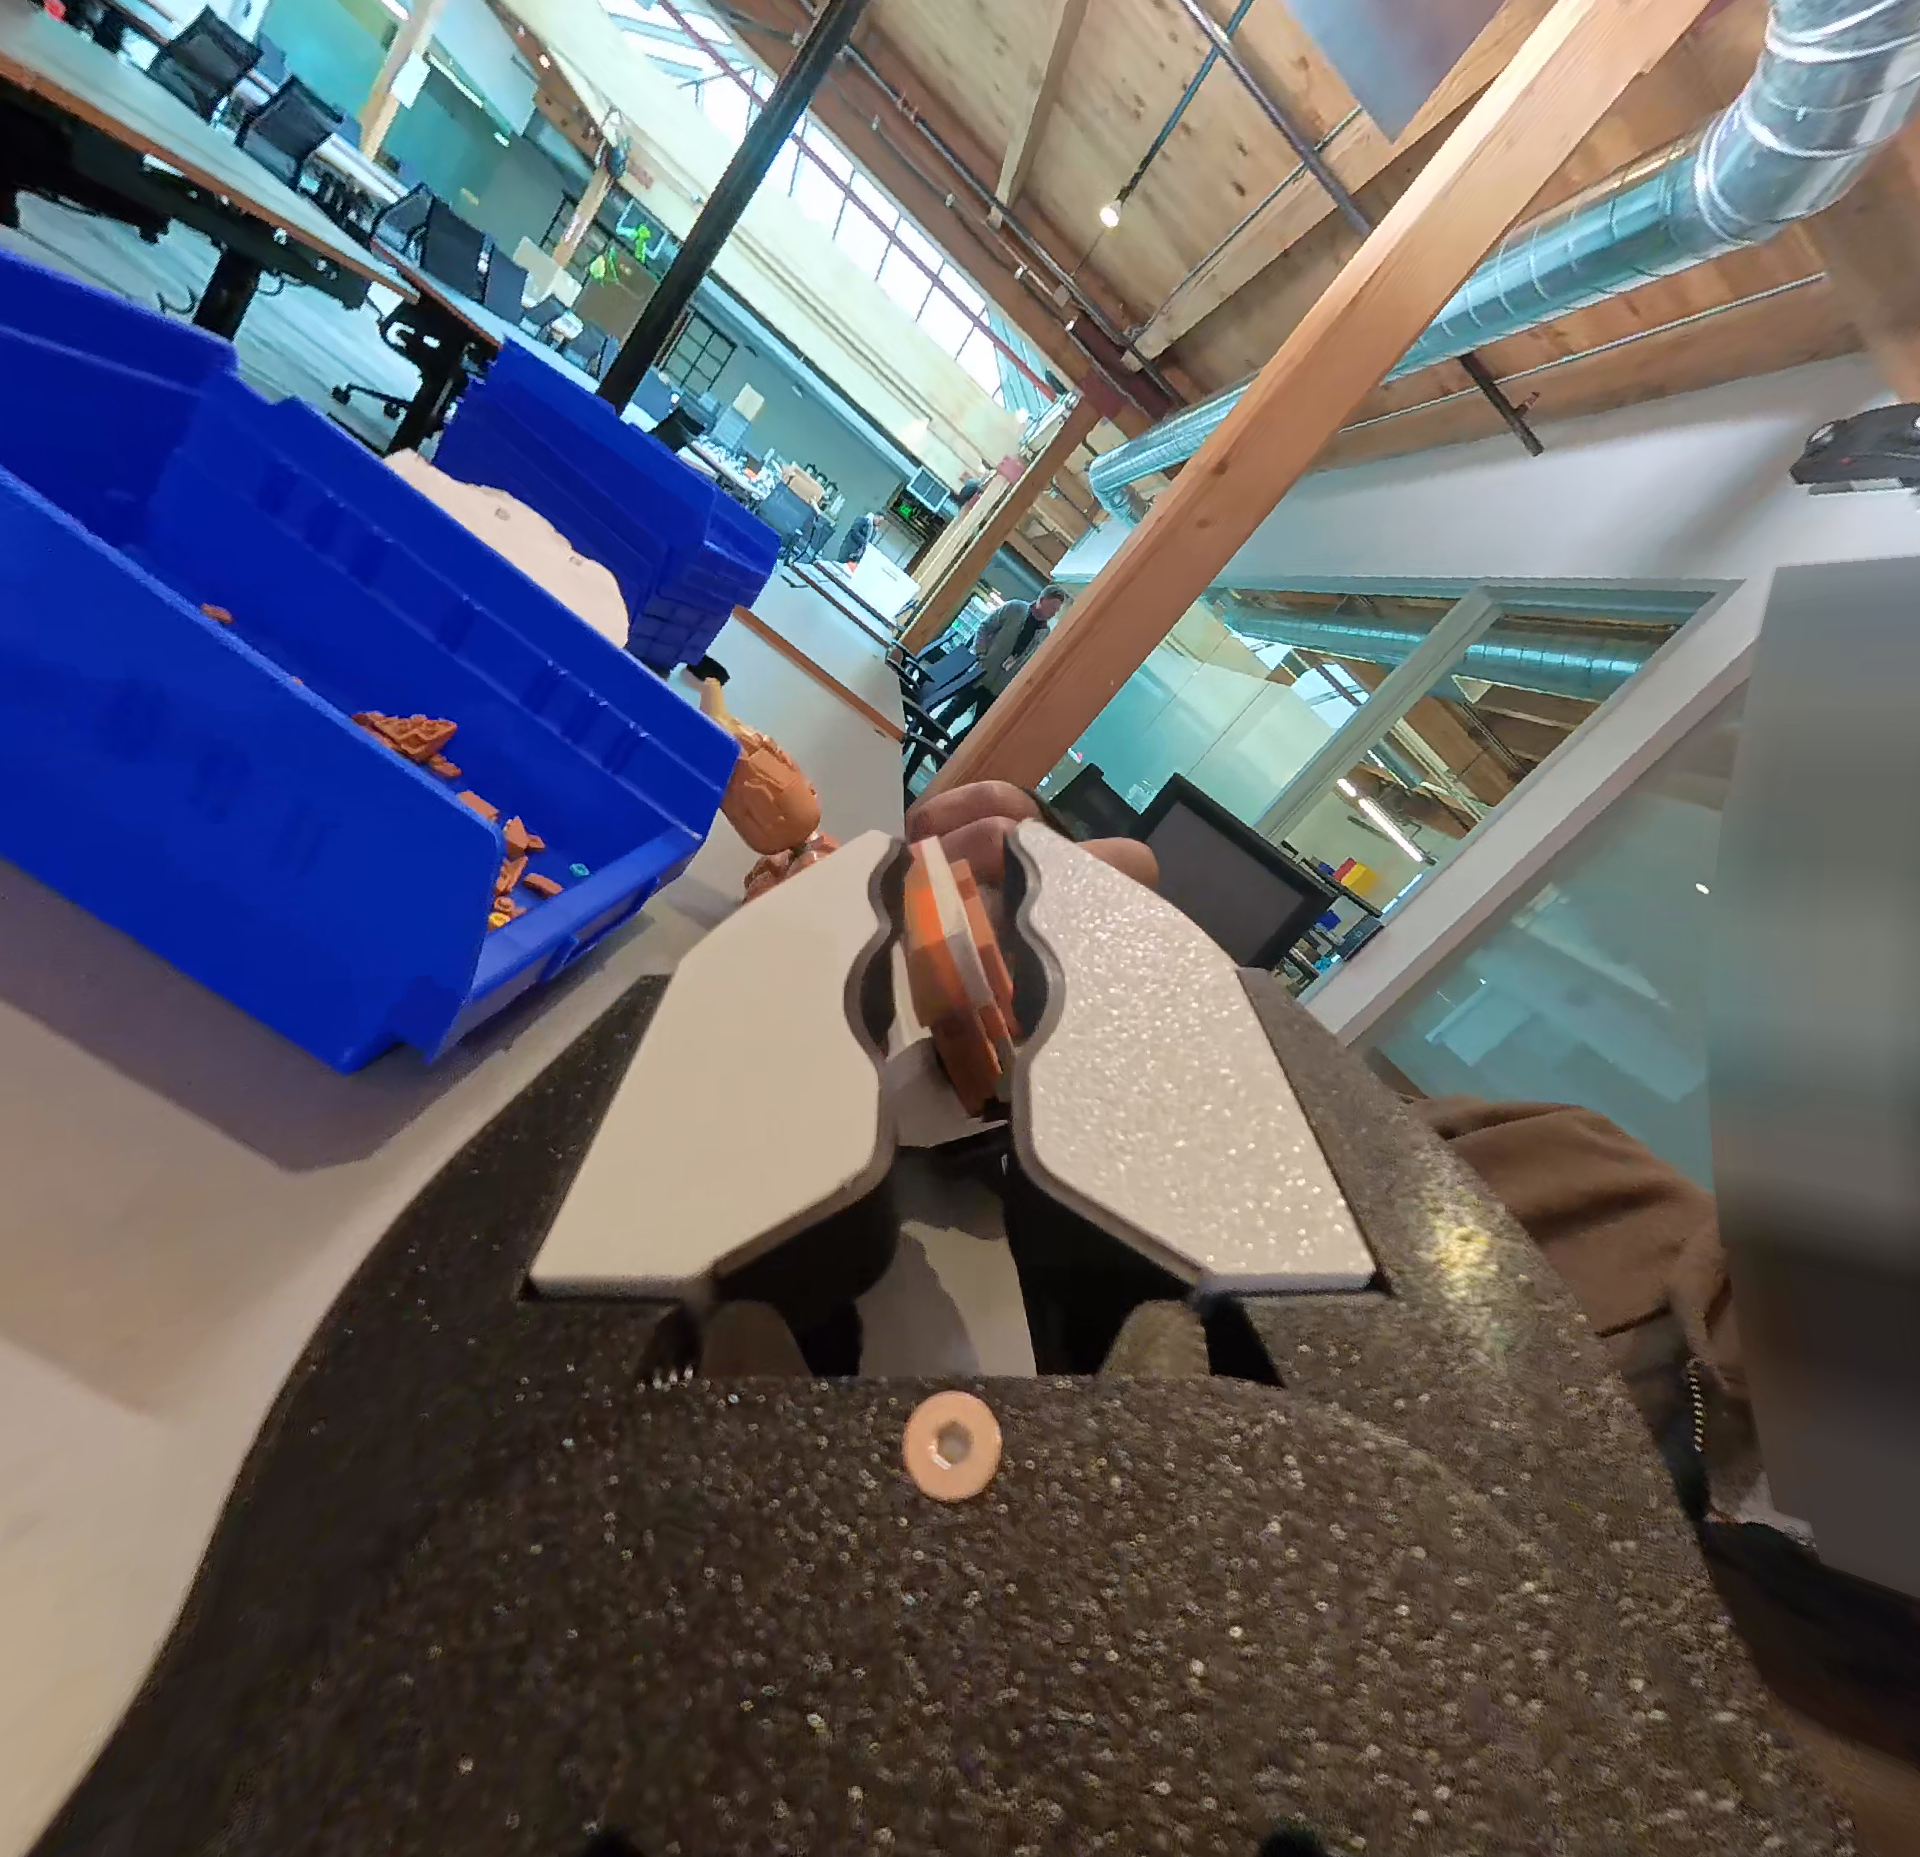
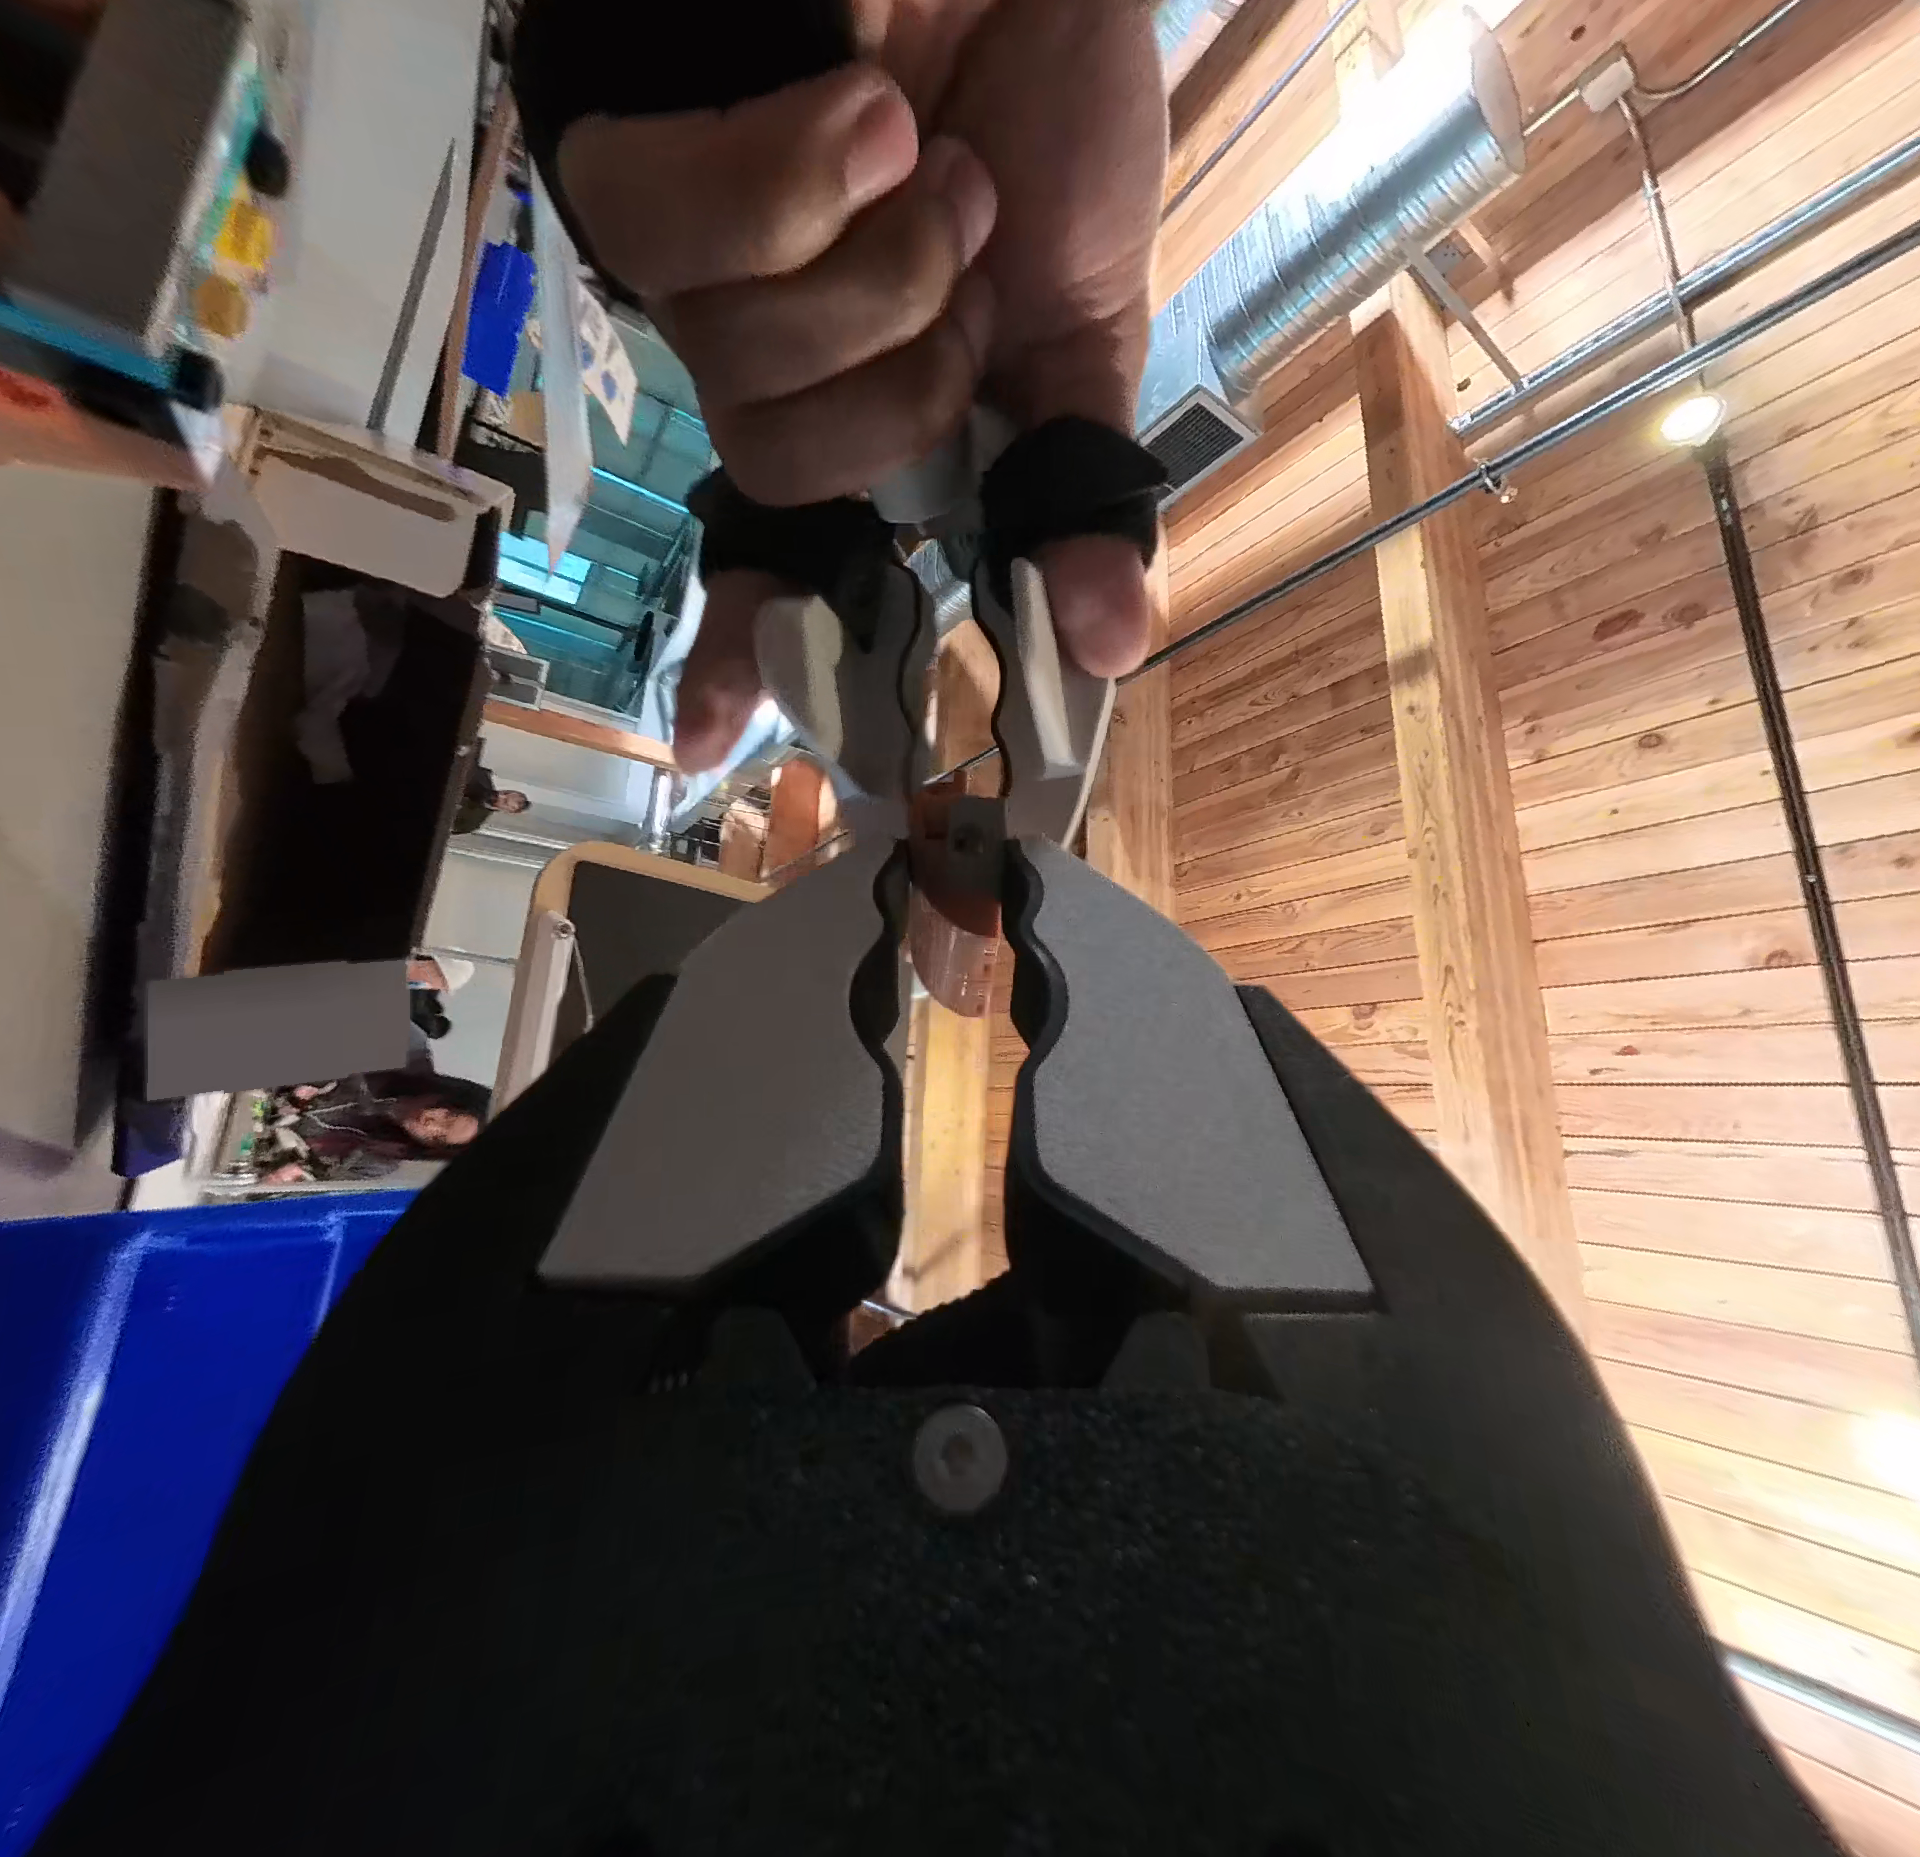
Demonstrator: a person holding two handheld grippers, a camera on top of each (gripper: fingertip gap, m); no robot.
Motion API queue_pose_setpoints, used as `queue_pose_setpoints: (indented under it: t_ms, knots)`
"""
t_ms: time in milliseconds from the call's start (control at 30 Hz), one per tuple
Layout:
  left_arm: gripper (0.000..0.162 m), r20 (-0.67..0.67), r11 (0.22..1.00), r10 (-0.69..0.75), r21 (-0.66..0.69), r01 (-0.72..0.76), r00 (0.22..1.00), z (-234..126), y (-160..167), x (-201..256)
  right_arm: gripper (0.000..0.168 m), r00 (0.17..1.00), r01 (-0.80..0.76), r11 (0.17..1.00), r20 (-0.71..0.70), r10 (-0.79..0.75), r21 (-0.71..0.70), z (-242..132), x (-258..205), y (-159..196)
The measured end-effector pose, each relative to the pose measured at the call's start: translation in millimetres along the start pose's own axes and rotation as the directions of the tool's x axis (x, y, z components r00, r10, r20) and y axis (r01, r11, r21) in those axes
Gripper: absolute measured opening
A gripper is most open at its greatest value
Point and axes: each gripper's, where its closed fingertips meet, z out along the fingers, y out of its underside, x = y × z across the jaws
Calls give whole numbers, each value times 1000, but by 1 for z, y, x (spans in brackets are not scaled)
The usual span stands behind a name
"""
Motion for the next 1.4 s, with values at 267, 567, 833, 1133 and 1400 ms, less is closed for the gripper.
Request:
queue_pose_setpoints:
  t_ms: [267,567,833,1133,1400]
  knots:
    - [23,27,998,-34,-54,35,999,1,8,-5,16,1000,26,1000,-8,-26,-10,1,0,2]
    - [12,277,937,328,27,-349,903,-7,-17,-18,19,868,-475,877,129,480,-72,8,-14,14]
    - [12,506,632,664,12,-775,550,-9,-34,3,23,368,-916,367,25,929,-160,20,12,38]
    - [12,523,551,703,31,-834,483,3,-24,12,18,490,-853,478,-8,872,-209,22,11,38]
    - [13,535,596,676,8,-803,507,4,-21,2,21,543,-799,522,17,840,-299,24,-3,42]
